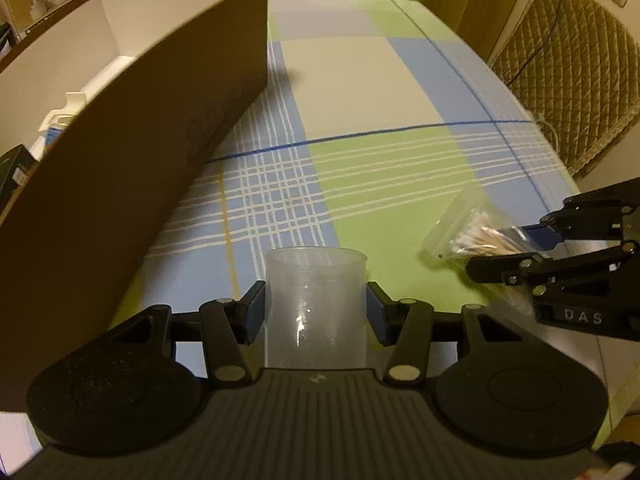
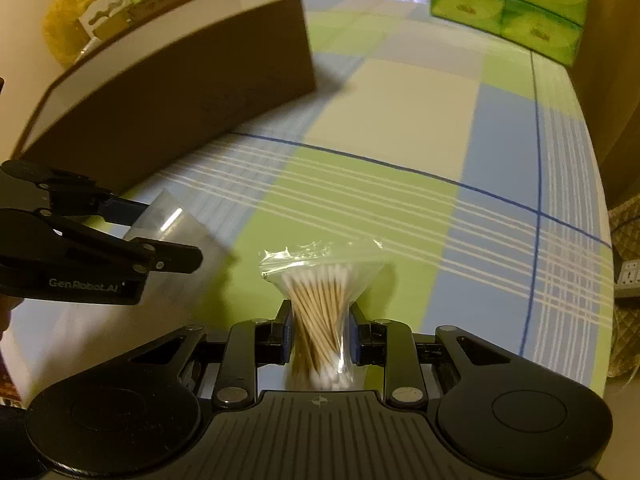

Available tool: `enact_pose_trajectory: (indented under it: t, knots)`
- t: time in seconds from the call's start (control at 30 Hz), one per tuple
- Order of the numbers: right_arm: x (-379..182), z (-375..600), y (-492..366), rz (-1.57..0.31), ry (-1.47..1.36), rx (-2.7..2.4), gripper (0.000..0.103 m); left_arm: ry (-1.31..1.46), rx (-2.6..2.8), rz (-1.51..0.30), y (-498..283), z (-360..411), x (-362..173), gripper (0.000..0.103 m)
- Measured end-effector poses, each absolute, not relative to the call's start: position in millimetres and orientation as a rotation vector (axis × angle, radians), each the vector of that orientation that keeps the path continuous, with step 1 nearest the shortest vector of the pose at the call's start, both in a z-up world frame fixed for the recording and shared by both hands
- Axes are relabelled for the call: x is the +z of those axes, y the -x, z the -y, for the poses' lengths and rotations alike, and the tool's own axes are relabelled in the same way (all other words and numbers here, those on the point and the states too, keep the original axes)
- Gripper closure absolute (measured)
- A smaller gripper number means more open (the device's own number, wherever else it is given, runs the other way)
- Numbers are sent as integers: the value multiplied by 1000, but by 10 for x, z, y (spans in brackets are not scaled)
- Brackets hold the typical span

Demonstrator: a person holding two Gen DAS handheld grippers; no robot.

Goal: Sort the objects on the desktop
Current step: 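Lift the cup and cotton-swab bag and carry both over the box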

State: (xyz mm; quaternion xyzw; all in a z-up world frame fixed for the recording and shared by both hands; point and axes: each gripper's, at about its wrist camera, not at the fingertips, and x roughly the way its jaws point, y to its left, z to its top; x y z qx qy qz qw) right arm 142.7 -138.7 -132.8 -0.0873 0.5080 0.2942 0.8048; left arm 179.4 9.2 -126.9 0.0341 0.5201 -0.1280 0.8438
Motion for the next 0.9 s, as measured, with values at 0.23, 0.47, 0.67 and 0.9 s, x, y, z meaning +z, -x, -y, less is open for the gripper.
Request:
enact_pose_trajectory:
  t: [0.23,0.47,0.67,0.9]
  knots:
    - [-1080,1205,-1251,-1048,163,667,80,-47,-293,-1031,-1587,-285,-918,56]
    - [-787,919,-1166,-986,151,701,80,-23,-310,-939,-1475,-552,-504,56]
    - [-551,608,-1167,-931,142,733,80,-8,-294,-877,-1477,-863,-215,56]
    - [-353,229,-1225,-884,119,761,80,11,-269,-820,-1534,-1288,38,56]
